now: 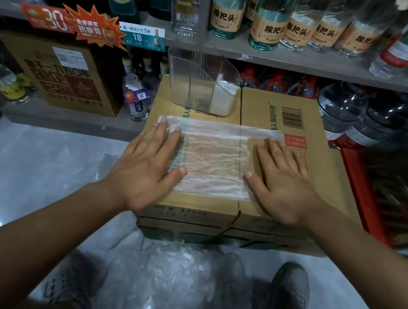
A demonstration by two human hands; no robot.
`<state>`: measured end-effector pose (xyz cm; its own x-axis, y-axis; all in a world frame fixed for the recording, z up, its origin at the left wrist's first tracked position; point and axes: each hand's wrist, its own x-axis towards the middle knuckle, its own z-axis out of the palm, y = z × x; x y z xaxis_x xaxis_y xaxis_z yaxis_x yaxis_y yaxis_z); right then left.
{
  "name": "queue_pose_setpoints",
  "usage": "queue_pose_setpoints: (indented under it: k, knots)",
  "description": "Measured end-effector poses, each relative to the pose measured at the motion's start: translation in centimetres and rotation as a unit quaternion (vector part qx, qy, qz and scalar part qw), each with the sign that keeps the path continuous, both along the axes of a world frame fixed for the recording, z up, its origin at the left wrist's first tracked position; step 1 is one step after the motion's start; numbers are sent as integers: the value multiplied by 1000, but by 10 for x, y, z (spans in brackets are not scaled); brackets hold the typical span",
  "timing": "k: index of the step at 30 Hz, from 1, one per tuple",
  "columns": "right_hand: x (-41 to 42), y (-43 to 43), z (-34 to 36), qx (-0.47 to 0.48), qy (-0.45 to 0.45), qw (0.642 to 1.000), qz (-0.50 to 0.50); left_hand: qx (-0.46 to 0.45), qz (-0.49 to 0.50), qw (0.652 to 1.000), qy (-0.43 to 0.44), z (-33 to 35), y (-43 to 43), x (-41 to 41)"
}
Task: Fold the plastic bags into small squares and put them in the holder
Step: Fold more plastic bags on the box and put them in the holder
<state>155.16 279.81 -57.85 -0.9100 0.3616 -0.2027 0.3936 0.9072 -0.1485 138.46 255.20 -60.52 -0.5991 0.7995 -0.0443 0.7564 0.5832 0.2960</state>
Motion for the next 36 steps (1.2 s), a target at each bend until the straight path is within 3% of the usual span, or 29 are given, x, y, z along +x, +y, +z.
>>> queue_pose_setpoints:
  k: [3, 5, 8, 10, 14, 20, 25, 36]
  knots:
    - [1, -12, 10, 4, 187, 981, 48, 120, 4, 990, -76, 9, -7, 1]
    - [-1, -25, 9, -25, 244, 962, 120, 166, -16, 984, -65, 13, -11, 1]
    - [-4, -41, -2, -53, 207, 955, 207, 161, -84, 983, -4, 15, -14, 2]
    - [-7, -45, -8, -27, 204, 953, 224, 153, -116, 981, -13, 15, -16, 5]
    - [-7, -48, -9, -8, 201, 957, 208, 135, -130, 981, -45, 14, -19, 9]
    - [-5, -47, -2, -58, 191, 964, 174, 145, -106, 982, -49, 16, -18, 9]
    - [-5, -49, -1, -1, 192, 962, 192, 188, -62, 977, -86, 22, -14, 9]
    - [-36, -35, 49, -49, 226, 968, 95, 208, 145, 955, -154, 51, -3, -2]
